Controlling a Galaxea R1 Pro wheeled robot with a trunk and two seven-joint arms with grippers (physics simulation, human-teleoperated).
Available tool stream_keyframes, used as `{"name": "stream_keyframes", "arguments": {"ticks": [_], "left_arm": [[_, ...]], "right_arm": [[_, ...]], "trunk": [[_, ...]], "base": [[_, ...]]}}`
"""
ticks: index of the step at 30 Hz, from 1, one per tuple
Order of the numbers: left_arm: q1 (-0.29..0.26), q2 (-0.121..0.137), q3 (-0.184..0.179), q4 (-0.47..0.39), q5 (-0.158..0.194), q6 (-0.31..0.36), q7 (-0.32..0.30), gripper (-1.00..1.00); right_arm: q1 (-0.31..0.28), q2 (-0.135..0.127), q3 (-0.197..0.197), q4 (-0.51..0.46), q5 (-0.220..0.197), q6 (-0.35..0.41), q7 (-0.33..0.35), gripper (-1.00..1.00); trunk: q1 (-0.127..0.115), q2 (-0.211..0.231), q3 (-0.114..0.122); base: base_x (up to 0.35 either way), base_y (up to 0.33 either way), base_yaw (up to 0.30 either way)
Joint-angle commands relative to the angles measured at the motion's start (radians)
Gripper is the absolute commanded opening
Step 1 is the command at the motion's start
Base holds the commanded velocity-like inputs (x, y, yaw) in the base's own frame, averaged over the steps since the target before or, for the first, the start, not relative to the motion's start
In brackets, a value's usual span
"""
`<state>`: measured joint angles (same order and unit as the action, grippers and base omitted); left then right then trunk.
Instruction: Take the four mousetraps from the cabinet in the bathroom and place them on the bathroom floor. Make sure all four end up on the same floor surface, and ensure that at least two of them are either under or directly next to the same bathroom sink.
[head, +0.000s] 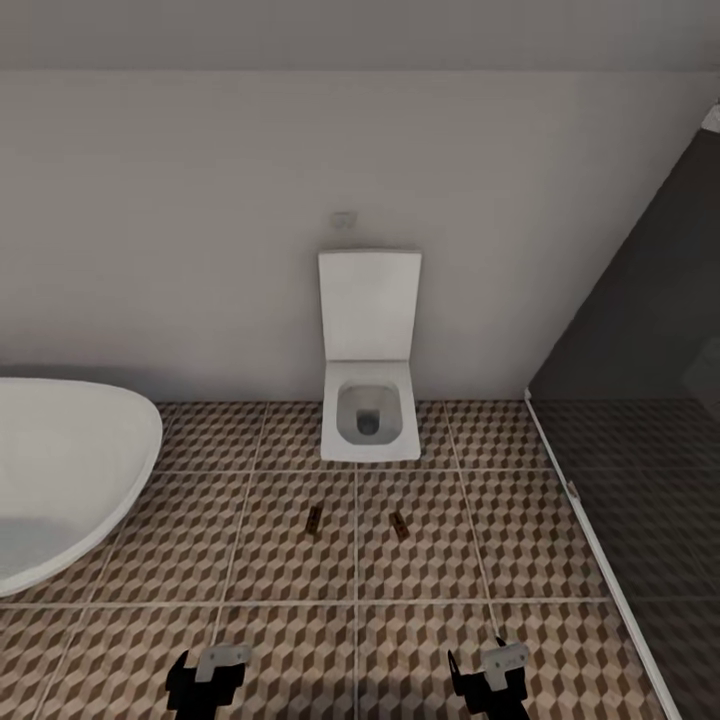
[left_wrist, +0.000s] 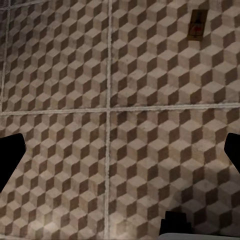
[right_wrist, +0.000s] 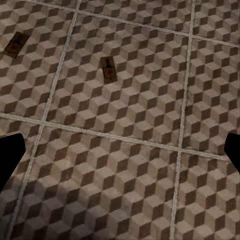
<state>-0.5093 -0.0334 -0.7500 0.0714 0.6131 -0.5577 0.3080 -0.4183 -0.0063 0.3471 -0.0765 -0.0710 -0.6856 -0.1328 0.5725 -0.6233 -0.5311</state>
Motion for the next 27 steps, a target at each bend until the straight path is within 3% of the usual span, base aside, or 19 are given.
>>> {"name": "stream_keyframes", "arguments": {"ticks": [1,12,27], "left_arm": [[-0.001,0.0,-0.006,0.004,0.001,-0.003,0.005,1.0],[0.0,0.009,-0.006,0.004,0.027,-0.004,0.005,1.0],[0.0,0.01,-0.006,0.004,0.033,-0.004,0.005,1.0]], "right_arm": [[0.0,0.0,0.009,0.002,-0.007,-0.004,-0.003,1.0],[0.0,0.0,0.009,0.01,-0.007,-0.009,-0.003,1.0],[0.0,0.0,0.009,0.011,-0.007,-0.009,-0.003,1.0]], "trunk": [[-0.004,0.006,0.004],[-0.046,0.083,0.056],[-0.103,0.188,0.128]], "base": [[0.0,0.0,0.0],[0.0,0.0,0.0],[0.0,0.0,0.0]]}}
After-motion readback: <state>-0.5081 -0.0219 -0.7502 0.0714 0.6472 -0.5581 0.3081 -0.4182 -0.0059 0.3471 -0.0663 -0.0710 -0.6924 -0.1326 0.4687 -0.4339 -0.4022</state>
